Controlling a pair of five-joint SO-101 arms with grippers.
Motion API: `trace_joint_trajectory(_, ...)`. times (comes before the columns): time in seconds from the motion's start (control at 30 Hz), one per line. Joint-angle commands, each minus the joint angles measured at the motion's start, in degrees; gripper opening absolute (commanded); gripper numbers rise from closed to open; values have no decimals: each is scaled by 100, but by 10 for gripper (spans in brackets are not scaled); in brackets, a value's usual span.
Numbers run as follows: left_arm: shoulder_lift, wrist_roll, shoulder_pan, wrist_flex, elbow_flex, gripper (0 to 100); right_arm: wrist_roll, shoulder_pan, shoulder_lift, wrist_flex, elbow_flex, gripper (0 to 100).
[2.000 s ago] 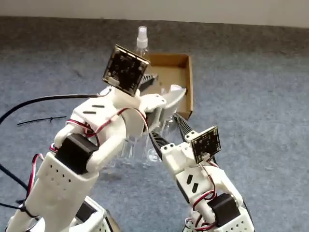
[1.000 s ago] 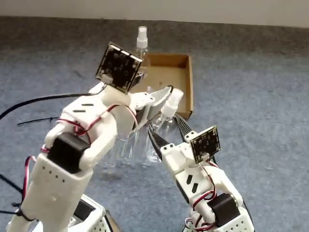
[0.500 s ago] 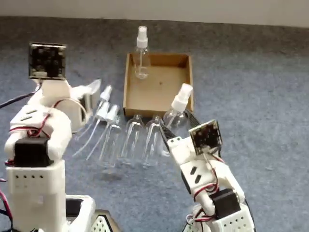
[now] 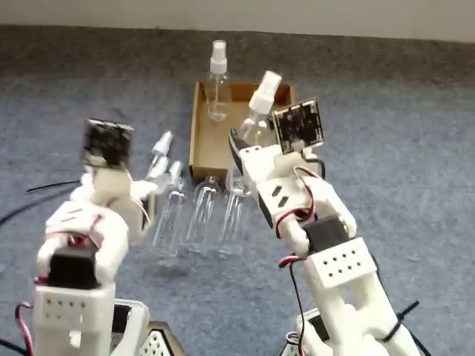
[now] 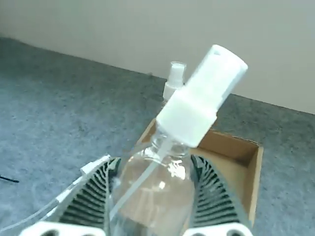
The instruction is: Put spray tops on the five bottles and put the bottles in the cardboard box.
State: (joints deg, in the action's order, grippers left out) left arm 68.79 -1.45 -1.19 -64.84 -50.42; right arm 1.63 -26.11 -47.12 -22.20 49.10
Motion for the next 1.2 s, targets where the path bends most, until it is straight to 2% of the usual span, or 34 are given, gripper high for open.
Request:
trace_joint_trajectory(0.0, 1437, -114, 980, 264, -743, 287, -114, -400, 154, 127, -479, 4)
trace_joint_trajectory(0.17, 2299, -132, 1481, 941, -1798, 306, -114, -892, 233, 110, -505, 4)
trace_joint_trajectory(0.43, 2422, -141, 1481, 967, -1991, 306, -123, -1402, 180, -629, -593, 4)
trace_joint_trajectory(0.73, 2431, -141, 1095, 1310, -2378, 305, -114, -1385, 180, -1719, -1323, 4)
trace_joint_trajectory(1.07, 2484, -141, 1121, 1301, -2396, 305, -79, -1358, 259, -1675, -1332, 4)
trace_joint_trajectory(1.17, 2484, -132, 1121, 1301, -2369, 305, 35, -1174, 453, -1200, -1349, 4)
